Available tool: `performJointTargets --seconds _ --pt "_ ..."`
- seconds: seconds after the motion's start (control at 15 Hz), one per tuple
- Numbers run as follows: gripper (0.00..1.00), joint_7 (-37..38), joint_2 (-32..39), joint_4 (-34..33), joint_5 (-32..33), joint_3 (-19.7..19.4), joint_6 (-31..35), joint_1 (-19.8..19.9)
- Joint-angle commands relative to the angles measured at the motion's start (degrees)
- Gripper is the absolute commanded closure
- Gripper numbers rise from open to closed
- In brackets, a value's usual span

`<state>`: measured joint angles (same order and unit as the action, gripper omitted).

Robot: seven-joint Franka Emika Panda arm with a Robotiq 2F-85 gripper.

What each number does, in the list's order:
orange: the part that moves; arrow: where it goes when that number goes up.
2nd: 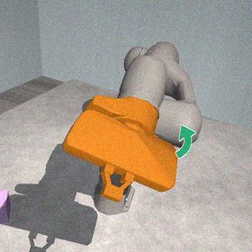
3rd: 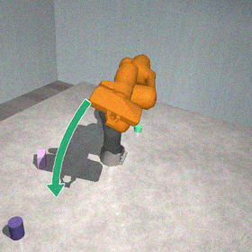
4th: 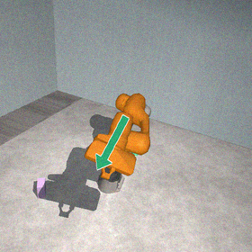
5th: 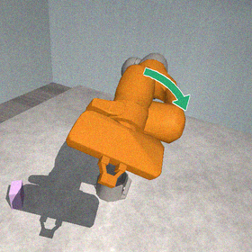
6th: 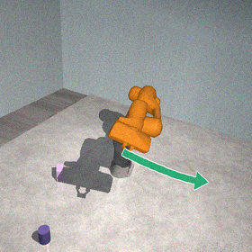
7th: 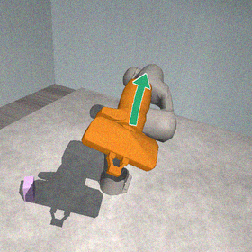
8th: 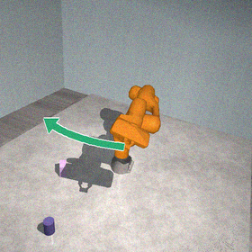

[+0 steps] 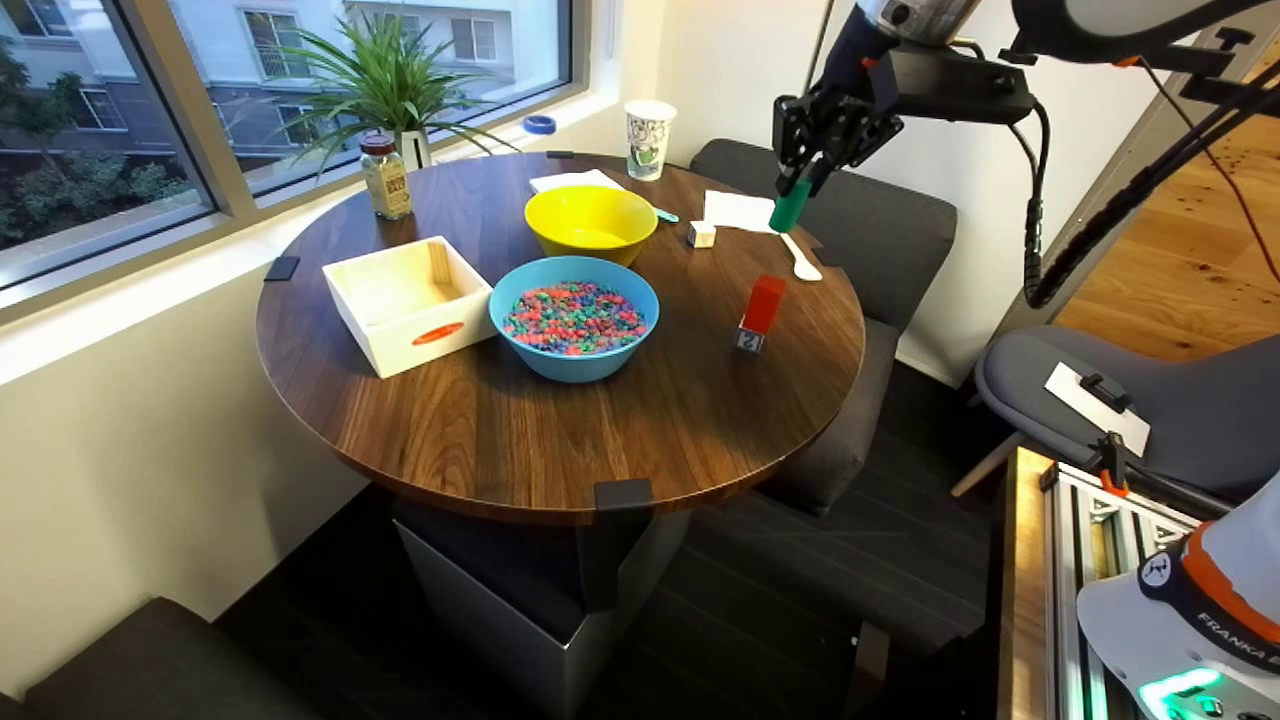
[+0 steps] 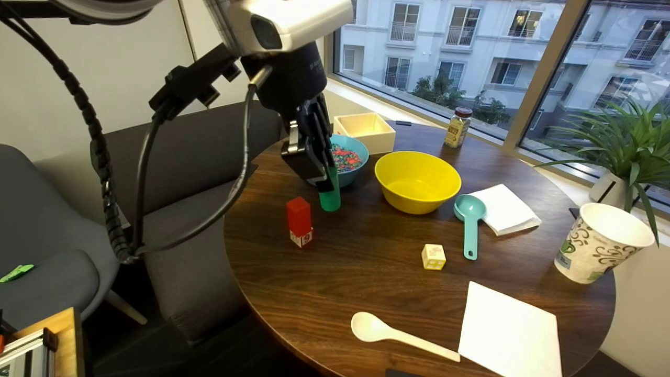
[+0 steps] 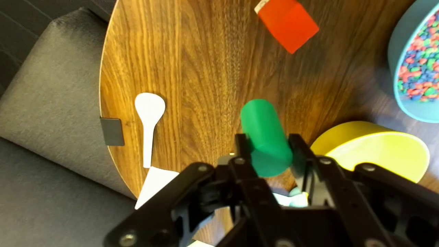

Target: Pu the green block on the table, then the orange block on the green block and put the wooden block on the orange block

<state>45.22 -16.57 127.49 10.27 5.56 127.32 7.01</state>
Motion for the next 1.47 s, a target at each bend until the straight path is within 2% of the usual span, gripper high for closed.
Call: performJointTargets --seconds 0.0,0.13,0.2,0.4,0.87,1.4 --pt "0.67 0.27 0.03 0.23 0.15 -0.55 -0.04 -0.52" --pt "0.67 0.64 0.03 0.39 0.15 -0.53 0.00 -0.54" --pt "0.92 2.83 1.92 -0.13 1.54 -0.52 0.02 0.57" --pt "0.92 3.84 4.78 0.45 2.30 -1.14 3.05 1.02" --pt "0.92 1.65 11.10 0.07 -0.09 -2.95 11.82 -0.61" --pt "0.92 -2.12 13.90 -0.90 -5.12 -4.23 10.95 -2.35"
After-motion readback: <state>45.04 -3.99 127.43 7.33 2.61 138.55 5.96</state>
